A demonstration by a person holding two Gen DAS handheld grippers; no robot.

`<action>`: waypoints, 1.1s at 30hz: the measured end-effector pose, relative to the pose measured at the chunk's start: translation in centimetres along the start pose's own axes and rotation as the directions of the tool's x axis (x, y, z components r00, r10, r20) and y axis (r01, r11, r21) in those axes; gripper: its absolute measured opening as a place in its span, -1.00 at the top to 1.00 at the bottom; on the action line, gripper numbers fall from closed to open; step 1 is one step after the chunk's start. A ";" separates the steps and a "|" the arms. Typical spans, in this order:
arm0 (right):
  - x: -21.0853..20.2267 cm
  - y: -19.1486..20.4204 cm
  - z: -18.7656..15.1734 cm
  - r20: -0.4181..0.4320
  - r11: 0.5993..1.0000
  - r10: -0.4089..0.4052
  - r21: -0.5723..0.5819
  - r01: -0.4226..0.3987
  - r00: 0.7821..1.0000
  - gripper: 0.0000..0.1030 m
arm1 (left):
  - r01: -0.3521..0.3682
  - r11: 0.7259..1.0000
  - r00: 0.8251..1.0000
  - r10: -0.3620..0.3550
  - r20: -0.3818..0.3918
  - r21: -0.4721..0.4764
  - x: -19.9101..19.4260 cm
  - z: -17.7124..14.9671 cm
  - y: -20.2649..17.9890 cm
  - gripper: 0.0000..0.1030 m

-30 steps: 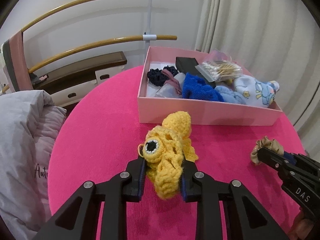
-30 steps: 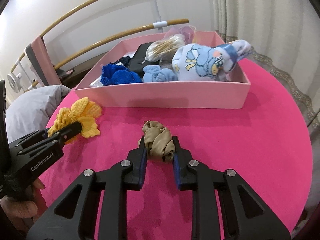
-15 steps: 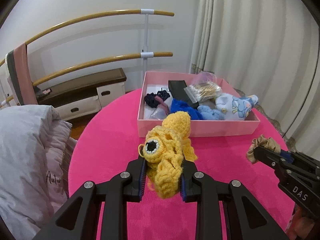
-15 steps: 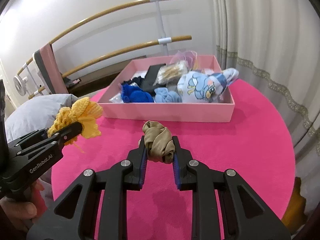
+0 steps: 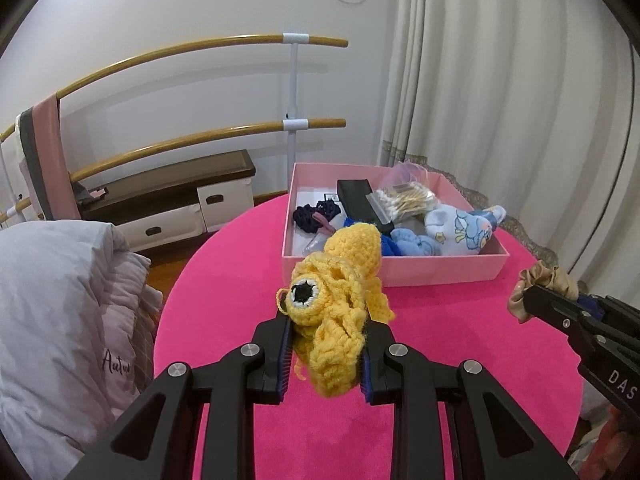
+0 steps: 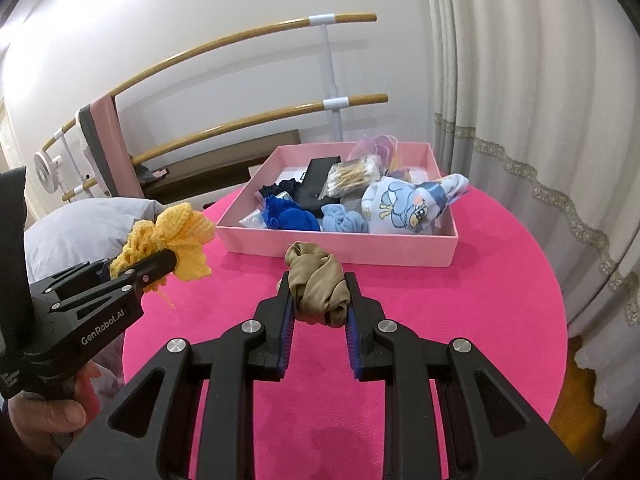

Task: Organize soft objects
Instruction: 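Carry the yellow toy and tan scrunchie into the pink box and release both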

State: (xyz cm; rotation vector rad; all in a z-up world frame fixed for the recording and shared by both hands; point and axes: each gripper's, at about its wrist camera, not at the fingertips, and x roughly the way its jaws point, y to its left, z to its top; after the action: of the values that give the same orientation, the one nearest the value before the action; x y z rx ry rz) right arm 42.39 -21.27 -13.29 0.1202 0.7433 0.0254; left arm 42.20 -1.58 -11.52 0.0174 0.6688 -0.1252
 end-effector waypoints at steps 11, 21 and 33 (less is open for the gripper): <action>0.0 0.0 1.6 0.015 1.000 0.006 -0.022 -0.005 1.000 0.60 | 0.004 1.000 1.000 -0.004 0.026 0.012 0.3 2.3 0.0 0.54; 0.8 -1.4 6.6 0.062 0.998 -0.026 -0.054 0.029 0.998 0.60 | 0.008 1.000 0.998 -0.009 0.069 0.022 3.2 7.2 -0.3 0.54; 5.7 -2.8 12.7 0.062 0.997 -0.040 -0.067 0.044 0.997 0.60 | 0.012 0.999 0.997 -0.015 0.070 0.037 10.6 13.6 -1.0 0.54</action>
State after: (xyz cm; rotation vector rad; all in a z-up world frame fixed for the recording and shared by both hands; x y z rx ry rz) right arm 55.09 -24.92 -8.22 0.0404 0.6836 0.0073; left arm 58.75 -4.48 -7.37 0.0434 0.5965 -0.1507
